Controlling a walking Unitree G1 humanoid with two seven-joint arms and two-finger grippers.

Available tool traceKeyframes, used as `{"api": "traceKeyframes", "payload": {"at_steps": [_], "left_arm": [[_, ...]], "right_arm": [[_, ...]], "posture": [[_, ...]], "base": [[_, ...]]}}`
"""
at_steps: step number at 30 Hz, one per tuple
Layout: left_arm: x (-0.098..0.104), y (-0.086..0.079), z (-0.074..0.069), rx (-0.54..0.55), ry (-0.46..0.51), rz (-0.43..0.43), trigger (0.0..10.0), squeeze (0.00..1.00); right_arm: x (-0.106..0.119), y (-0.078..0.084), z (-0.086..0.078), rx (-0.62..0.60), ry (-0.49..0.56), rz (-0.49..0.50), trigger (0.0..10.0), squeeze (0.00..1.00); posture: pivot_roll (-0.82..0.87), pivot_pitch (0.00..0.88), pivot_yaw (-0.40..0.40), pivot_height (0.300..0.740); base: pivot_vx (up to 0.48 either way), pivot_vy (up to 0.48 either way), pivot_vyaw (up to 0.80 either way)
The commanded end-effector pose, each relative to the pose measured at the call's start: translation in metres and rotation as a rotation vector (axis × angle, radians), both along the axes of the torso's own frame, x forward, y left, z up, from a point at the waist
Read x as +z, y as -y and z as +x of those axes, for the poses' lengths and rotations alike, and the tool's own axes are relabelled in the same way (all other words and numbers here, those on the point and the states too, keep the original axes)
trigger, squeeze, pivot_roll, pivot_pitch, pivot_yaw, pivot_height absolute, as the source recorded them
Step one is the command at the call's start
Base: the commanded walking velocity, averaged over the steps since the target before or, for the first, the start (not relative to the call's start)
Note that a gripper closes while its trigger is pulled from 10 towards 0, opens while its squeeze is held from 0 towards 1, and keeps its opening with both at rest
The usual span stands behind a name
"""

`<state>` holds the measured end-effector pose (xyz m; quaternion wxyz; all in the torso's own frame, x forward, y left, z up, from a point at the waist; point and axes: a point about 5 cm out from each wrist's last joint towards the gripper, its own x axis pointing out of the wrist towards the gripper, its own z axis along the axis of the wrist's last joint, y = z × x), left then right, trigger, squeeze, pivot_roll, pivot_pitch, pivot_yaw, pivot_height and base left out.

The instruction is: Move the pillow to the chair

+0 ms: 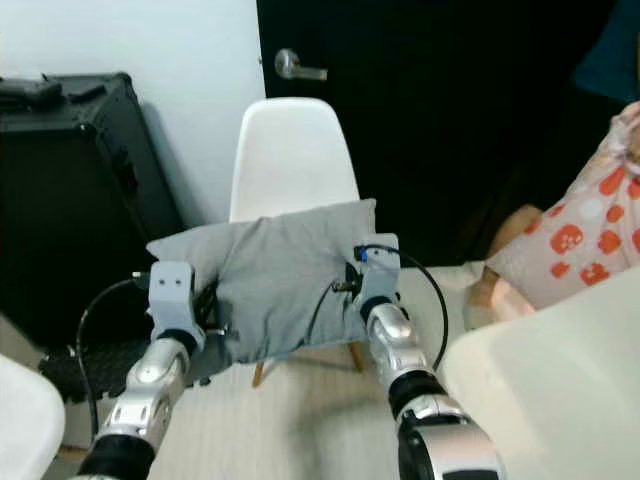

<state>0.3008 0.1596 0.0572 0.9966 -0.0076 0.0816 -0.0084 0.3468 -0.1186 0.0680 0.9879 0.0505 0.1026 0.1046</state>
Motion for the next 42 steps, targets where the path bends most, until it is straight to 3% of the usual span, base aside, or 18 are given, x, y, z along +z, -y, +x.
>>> {"api": "traceKeyframes", "payload": {"at_steps": [1,33,42], "left_arm": [[0.0111,0.0097,0.0056,-0.029,0.06,-0.017,10.0,0.0],[0.0072,0.0117,0.0042,-0.024,0.046,-0.024,10.0,0.0],[0.008,0.0105,0.004,-0.013,0.052,-0.032,10.0,0.0]], "right_arm": [[0.0015,-0.0017,0.0006,0.018,0.008,-0.005,10.0,0.0],[-0.0035,-0.0008,-0.0003,0.021,-0.033,-0.018,10.0,0.0],[-0.0034,-0.0015,-0.0003,0.025,-0.034,-0.017,10.0,0.0]], "posture": [[0.05,0.0,-0.028,0.722],[0.05,0.0,-0.042,0.722],[0.05,0.0,-0.042,0.722]], "base": [[0.394,0.0,0.0],[0.389,0.0,0.0],[0.0,0.0,0.0]]}}
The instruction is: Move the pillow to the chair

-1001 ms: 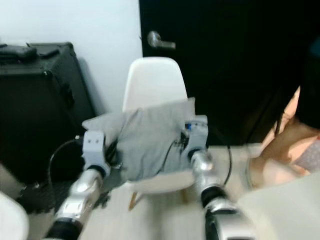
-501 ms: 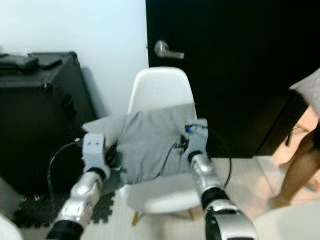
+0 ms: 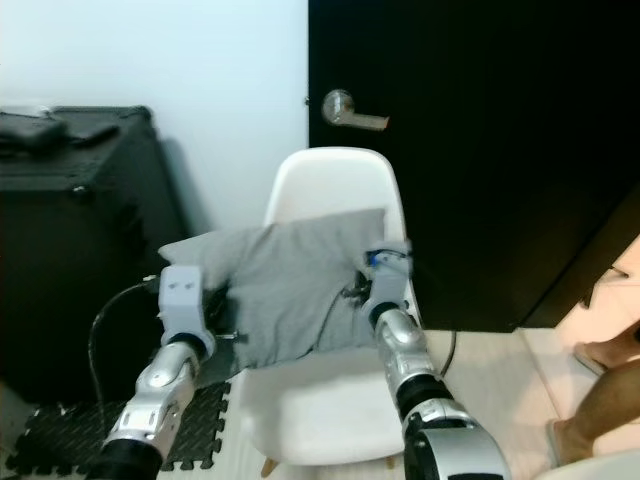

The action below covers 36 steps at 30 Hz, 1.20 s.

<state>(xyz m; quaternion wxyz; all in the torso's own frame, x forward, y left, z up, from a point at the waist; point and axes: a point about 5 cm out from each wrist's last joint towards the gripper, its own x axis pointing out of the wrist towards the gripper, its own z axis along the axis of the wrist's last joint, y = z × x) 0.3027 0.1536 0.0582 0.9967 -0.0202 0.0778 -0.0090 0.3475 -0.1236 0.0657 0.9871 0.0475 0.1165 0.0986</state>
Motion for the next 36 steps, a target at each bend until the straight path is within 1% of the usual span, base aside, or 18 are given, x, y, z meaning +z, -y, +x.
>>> {"api": "traceKeyframes", "payload": {"at_steps": [1,2,4,9,10,12,16,28,31,36], "left_arm": [[0.0069,0.0046,0.0022,-0.013,0.045,-0.007,10.0,0.0],[0.0069,0.0057,0.0025,-0.025,0.041,0.021,10.0,0.0],[0.007,0.0078,0.0029,-0.04,0.04,0.035,10.0,0.0],[0.0057,0.0088,0.0038,-0.046,0.025,0.038,10.0,0.0],[0.0052,0.0061,0.0042,-0.027,0.02,0.017,10.0,0.0],[0.0049,0.0038,0.0045,-0.013,0.017,0.003,10.0,0.0],[0.0049,0.0019,0.005,-0.006,0.016,-0.008,10.0,0.0],[0.0052,0.0016,0.0052,-0.01,0.016,-0.007,10.0,0.0],[0.0056,0.0017,0.005,-0.01,0.019,-0.004,10.0,0.0],[0.0053,0.0033,0.0057,-0.015,0.015,-0.004,10.0,0.0]], "right_arm": [[-0.0012,-0.0065,-0.0011,0.035,-0.007,-0.007,10.0,0.0],[-0.0011,-0.0066,-0.001,0.035,-0.006,-0.006,10.0,0.0],[-0.0009,-0.0067,-0.0008,0.035,-0.006,-0.006,10.0,0.0],[-0.0004,-0.0069,-0.0005,0.033,-0.004,-0.005,10.0,0.0],[0.0005,-0.0055,0.0,0.03,-0.001,0.001,10.0,0.0],[0.0012,-0.0048,0.0003,0.031,0.004,0.003,10.0,0.0],[0.0022,-0.0044,0.0006,0.032,0.012,0.003,10.0,0.0],[0.0027,-0.0055,0.0006,0.034,0.018,-0.002,10.0,0.0],[0.0012,-0.007,0.0006,0.032,0.0,-0.005,10.0,0.0],[0.0006,-0.0062,0.0005,0.032,-0.006,-0.005,10.0,0.0]], "posture": [[0.05,0.0,-0.042,0.722],[0.05,0.0,-0.042,0.722],[0.05,0.0,-0.041,0.722],[0.05,0.0,-0.04,0.722],[0.05,0.0,-0.038,0.722],[0.05,0.0,-0.037,0.722],[0.05,0.0,-0.035,0.722],[0.05,0.0,-0.033,0.722],[0.05,0.0,-0.031,0.722],[0.05,0.0,-0.032,0.703]], "base": [[0.0,0.0,0.0],[0.0,-0.48,0.0],[0.0,-0.48,0.0],[0.0,-0.48,0.0],[0.0,0.0,0.0],[0.0,0.0,0.0],[0.0,0.0,0.0],[0.0,0.0,0.0],[0.0,0.0,0.0],[0.0,0.0,0.0]]}}
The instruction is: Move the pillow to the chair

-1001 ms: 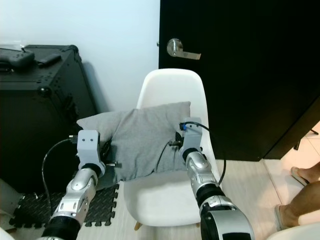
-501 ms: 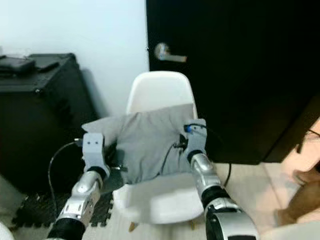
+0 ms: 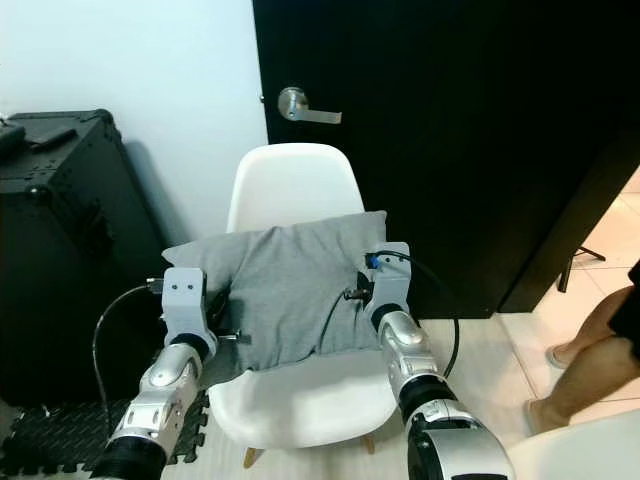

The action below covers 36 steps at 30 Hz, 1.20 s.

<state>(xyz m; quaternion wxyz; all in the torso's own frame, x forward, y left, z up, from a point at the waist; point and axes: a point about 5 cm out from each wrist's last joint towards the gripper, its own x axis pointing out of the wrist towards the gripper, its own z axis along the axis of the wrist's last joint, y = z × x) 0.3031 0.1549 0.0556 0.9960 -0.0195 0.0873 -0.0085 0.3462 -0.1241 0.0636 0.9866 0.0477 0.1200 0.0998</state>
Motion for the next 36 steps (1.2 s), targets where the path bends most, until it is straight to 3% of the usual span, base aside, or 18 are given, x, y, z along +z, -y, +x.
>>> {"api": "traceKeyframes", "payload": {"at_steps": [1,23,36], "left_arm": [[0.008,0.0045,0.0053,-0.015,0.034,-0.006,10.0,0.0],[0.0047,0.0094,0.0041,-0.023,0.018,-0.015,10.0,0.0],[0.0035,0.0062,0.0059,-0.006,0.01,-0.024,10.0,0.0]], "right_arm": [[0.0027,-0.0068,0.0018,0.03,0.001,-0.005,10.0,0.0],[0.002,-0.0044,0.0009,0.03,0.008,-0.022,10.0,0.0],[0.0048,-0.006,0.0023,0.042,0.024,-0.045,10.0,0.0]], "posture": [[0.05,0.0,-0.032,0.703],[0.04,0.0,-0.037,0.629],[0.03,0.0,-0.044,0.629]], "base": [[0.0,0.0,0.0],[0.0,0.0,0.0],[0.0,0.0,0.0]]}}
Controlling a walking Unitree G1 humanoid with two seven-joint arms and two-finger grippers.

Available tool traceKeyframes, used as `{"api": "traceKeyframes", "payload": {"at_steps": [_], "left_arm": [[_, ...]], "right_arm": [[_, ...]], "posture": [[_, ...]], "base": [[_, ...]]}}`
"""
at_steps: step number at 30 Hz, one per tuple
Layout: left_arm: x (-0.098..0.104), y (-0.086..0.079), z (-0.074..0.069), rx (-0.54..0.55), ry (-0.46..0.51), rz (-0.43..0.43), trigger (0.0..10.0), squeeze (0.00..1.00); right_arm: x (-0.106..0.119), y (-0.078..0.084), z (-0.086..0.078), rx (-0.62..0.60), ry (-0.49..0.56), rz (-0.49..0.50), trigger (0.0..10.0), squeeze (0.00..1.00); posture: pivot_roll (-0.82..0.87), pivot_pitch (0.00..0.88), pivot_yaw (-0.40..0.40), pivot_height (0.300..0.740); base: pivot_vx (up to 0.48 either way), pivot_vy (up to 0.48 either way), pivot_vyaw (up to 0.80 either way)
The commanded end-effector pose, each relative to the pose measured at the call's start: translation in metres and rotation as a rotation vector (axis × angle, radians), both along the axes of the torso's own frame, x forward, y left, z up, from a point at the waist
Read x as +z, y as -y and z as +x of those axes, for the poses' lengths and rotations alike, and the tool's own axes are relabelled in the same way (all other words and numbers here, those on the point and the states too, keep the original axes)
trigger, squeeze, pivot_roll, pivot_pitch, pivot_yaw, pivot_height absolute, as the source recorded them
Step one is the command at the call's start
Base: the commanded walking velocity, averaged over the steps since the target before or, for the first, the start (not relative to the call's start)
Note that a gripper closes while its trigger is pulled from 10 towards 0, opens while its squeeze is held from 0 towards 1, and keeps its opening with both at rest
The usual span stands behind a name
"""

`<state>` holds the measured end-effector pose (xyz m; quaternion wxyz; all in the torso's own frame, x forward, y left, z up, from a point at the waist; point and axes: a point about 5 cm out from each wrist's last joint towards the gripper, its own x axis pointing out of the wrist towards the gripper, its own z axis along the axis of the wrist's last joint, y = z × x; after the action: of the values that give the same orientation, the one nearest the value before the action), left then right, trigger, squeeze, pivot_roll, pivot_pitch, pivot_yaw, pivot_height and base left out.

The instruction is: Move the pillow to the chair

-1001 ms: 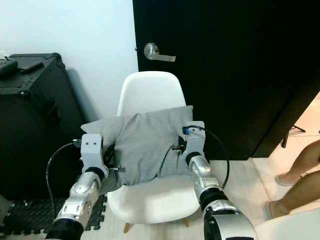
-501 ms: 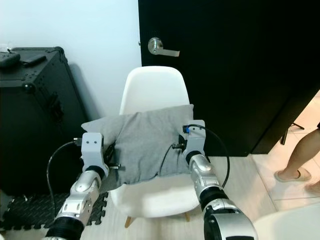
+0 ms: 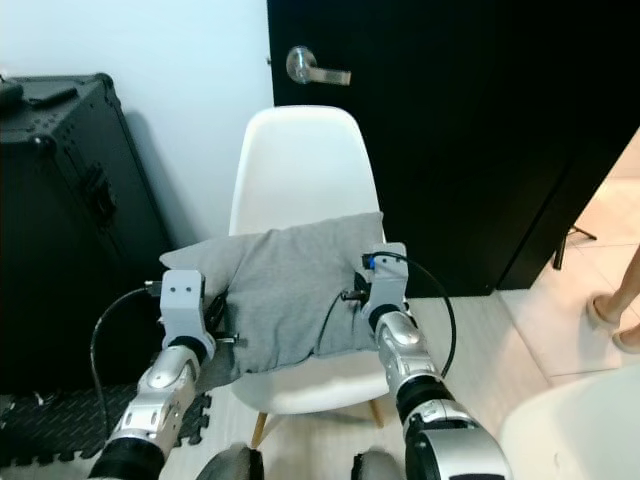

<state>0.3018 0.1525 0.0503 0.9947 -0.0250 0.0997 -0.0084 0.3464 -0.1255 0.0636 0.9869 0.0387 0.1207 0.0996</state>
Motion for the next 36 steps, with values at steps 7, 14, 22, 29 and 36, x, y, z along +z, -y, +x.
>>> {"api": "traceKeyframes", "payload": {"at_steps": [7,14,22,29,36], "left_arm": [[0.009,0.002,0.008,-0.002,0.033,-0.009,10.0,0.0],[0.015,-0.017,0.022,0.026,0.028,0.065,10.0,0.0],[0.027,-0.029,0.03,0.036,0.055,0.108,10.0,0.0],[0.031,-0.036,0.032,0.036,0.057,0.138,10.0,0.0],[0.034,-0.043,0.031,0.055,0.07,0.153,10.0,0.0]], "right_arm": [[0.007,-0.008,0.003,0.047,0.033,-0.032,10.0,0.0],[0.02,-0.012,0.014,0.094,0.033,-0.058,10.0,0.0],[0.026,-0.023,0.019,0.118,0.036,-0.075,10.0,0.0],[0.029,-0.027,0.02,0.127,0.038,-0.074,10.0,0.0],[0.031,-0.029,0.021,0.153,0.038,-0.066,10.0,0.0]], "posture": [[0.03,0.0,-0.044,0.629],[0.03,0.0,-0.097,0.619],[0.05,0.035,-0.126,0.614],[0.05,0.064,-0.139,0.614],[0.06,0.09,-0.145,0.614]], "base": [[0.0,0.0,0.0],[0.0,0.0,0.0],[0.0,0.0,0.0],[0.0,0.0,0.0],[0.0,0.0,0.0]]}}
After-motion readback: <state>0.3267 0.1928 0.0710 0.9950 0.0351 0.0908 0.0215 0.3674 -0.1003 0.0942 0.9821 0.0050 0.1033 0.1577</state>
